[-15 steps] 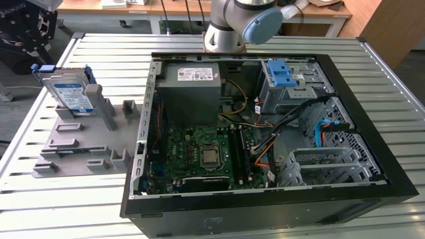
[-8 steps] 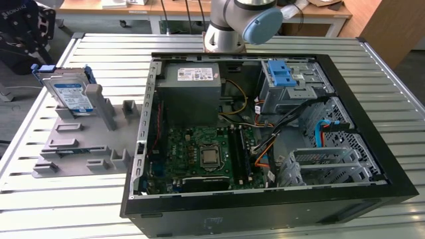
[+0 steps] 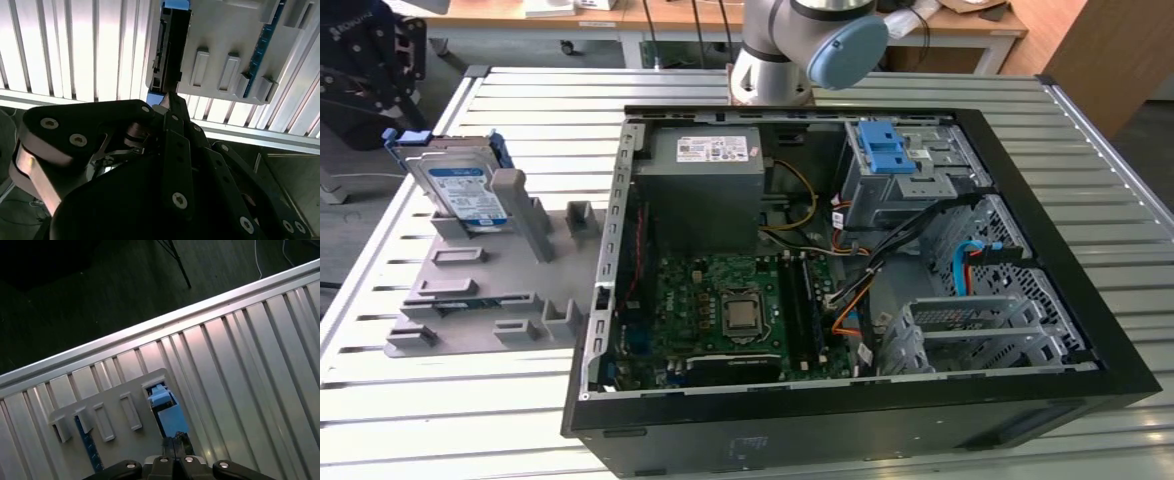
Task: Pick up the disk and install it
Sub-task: 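Pick up the disk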
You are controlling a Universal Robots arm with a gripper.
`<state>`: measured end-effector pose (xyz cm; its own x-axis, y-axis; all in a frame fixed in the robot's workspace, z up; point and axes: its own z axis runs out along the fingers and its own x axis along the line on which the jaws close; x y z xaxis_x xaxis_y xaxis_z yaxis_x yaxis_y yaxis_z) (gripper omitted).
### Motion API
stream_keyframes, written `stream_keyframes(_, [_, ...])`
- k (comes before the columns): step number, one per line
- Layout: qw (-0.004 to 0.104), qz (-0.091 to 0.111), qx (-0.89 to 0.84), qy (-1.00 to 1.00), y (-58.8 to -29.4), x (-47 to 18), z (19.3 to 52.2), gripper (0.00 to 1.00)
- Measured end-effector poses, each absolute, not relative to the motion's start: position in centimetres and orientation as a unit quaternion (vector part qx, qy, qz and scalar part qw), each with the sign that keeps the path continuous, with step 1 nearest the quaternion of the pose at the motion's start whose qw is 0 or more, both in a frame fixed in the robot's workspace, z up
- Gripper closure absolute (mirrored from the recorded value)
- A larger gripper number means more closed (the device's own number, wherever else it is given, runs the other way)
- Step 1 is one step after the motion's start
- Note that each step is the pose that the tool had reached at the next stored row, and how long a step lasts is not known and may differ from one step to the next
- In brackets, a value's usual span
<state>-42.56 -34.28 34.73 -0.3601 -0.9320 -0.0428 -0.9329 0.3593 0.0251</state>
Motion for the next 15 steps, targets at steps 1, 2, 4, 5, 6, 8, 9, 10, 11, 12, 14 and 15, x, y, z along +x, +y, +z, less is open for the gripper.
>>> stream_keyframes(1, [0.010,0.023,-0.574,0.819,-34.28,-42.56,34.69,0.89])
stream_keyframes(2, [0.010,0.023,-0.581,0.814,-34.28,-42.56,34.65,0.89])
stream_keyframes(4, [0.010,0.023,-0.594,0.804,-34.29,-42.60,34.57,0.89])
stream_keyframes(5, [0.010,0.023,-0.598,0.801,-34.29,-42.67,34.53,0.89])
stream_keyframes(6, [0.009,0.023,-0.602,0.798,-34.28,-42.78,34.50,0.89])
stream_keyframes(8, [0.009,0.023,-0.604,0.797,-34.28,-43.10,34.47,0.83])
stream_keyframes(9, [0.009,0.023,-0.604,0.797,-34.29,-43.13,34.47,0.83])
stream_keyframes(10, [0.009,0.023,-0.604,0.797,-34.29,-43.13,34.47,0.77])
stream_keyframes(11, [0.009,0.023,-0.604,0.797,-34.28,-43.13,34.47,0.77])
stream_keyframes(12, [0.009,0.023,-0.604,0.797,-34.28,-43.14,34.47,0.71])
stream_keyframes(14, [0.009,0.023,-0.604,0.797,-34.28,-43.15,34.48,0.59])
stream_keyframes(15, [0.009,0.023,-0.604,0.797,-34.29,-43.16,34.48,0.59])
